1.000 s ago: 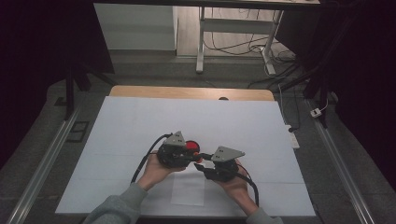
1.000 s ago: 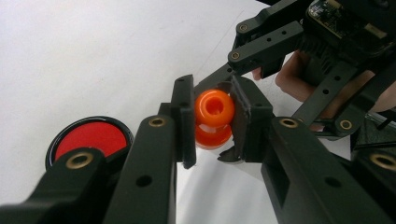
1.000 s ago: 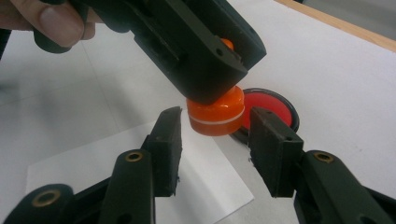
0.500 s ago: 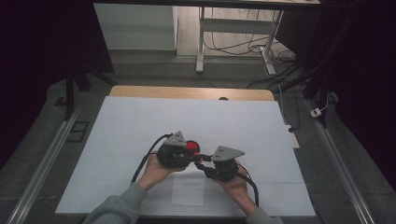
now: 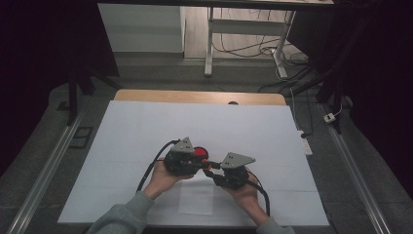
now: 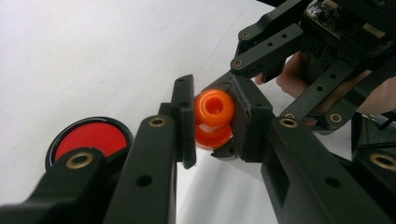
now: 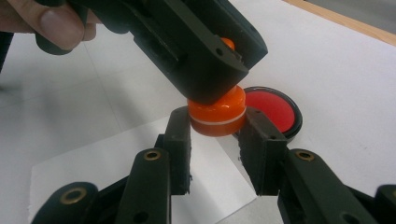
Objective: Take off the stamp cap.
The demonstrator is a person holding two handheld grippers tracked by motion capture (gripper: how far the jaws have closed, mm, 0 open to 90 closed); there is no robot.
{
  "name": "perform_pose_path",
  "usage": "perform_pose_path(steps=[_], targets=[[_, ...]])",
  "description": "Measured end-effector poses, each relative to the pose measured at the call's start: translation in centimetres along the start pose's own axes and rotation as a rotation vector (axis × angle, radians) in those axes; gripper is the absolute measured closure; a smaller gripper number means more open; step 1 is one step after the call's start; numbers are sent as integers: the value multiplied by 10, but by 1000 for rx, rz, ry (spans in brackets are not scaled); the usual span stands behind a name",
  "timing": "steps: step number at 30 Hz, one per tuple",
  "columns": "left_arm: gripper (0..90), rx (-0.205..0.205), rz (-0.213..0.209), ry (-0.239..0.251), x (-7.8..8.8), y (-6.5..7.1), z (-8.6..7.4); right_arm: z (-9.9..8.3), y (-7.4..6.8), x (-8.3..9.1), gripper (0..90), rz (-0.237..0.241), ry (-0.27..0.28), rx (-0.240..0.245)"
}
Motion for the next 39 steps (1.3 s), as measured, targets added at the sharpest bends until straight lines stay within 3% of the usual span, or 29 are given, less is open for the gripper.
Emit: perform_pose_path(steps=[21, 33, 39], targets=[[725, 7, -4, 4, 0, 0, 0, -1, 0, 1, 646, -23, 2, 14], [726, 13, -22, 1, 0, 0, -1, -2, -1, 2, 648, -8, -7, 33], [727, 11, -15, 0, 1, 0, -1, -3, -1, 1, 648, -17, -2, 19]])
Point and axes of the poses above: each handheld gripper's, and its own axes: x roughly backward along the jaws, z roughly out of its top, y roughly to its right, the point moved 9 cm from there along -x, roughly forward along the jaws, and after that the axes turned 4 degrees about -x, right-handed, at the moved point
